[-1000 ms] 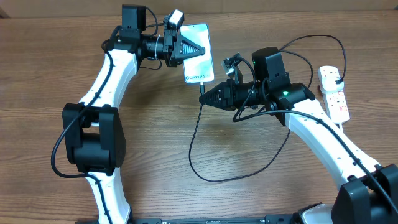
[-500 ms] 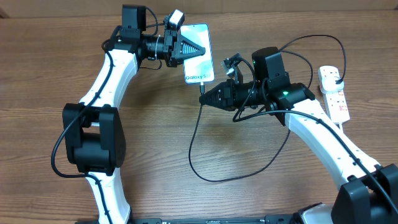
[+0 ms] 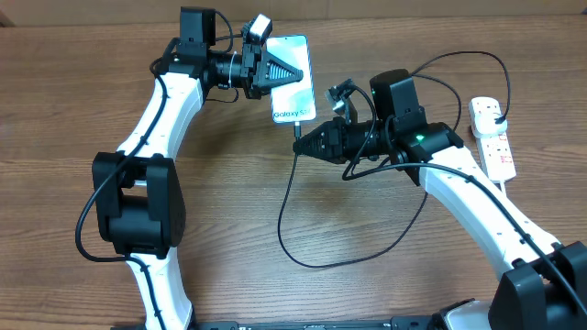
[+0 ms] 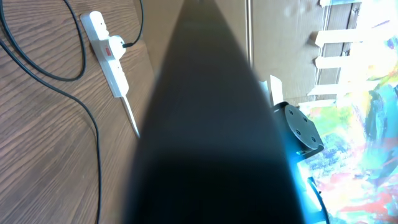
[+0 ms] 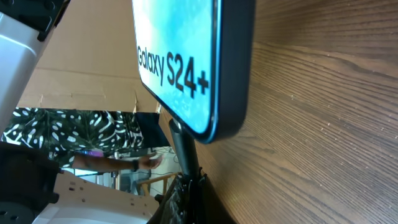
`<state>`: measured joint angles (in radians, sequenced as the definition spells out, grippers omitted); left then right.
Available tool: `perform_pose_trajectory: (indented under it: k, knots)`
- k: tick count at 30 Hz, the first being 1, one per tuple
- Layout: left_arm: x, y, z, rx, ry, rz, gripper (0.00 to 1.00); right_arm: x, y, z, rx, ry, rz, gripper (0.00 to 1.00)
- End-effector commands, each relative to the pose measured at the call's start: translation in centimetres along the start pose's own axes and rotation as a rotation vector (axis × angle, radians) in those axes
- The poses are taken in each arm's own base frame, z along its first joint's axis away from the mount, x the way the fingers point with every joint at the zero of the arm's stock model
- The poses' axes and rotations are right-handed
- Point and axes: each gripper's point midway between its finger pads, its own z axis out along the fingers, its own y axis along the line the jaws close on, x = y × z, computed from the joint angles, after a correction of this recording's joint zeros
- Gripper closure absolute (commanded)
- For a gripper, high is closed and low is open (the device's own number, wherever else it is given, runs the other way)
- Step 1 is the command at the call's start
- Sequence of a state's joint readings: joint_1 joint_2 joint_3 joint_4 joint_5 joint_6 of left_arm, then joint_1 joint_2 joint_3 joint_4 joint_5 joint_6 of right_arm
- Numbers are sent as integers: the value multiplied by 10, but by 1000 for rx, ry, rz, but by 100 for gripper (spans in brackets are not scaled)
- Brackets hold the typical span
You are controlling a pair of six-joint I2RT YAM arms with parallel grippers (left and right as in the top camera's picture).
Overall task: Plug charger to phone and switch on socket
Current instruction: 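Align the plug under the phone's port with the right gripper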
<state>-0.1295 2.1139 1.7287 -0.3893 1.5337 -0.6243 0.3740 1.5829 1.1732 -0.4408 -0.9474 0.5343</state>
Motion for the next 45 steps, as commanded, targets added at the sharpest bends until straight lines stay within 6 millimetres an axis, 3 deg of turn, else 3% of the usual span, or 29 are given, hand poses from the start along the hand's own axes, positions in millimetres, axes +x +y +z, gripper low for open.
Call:
perform_pose_trajectory:
  k: [1, 27, 45]
  knots:
    - [4, -11, 4, 39, 35, 34, 96, -2, 1, 1, 5, -6, -16, 96]
    - [5, -11, 4, 39, 36, 35, 96, 0, 4, 5, -1, 2, -21, 96]
    - [6, -11, 7, 41, 42, 35, 96, -10, 3, -1, -5, -31, -21, 96]
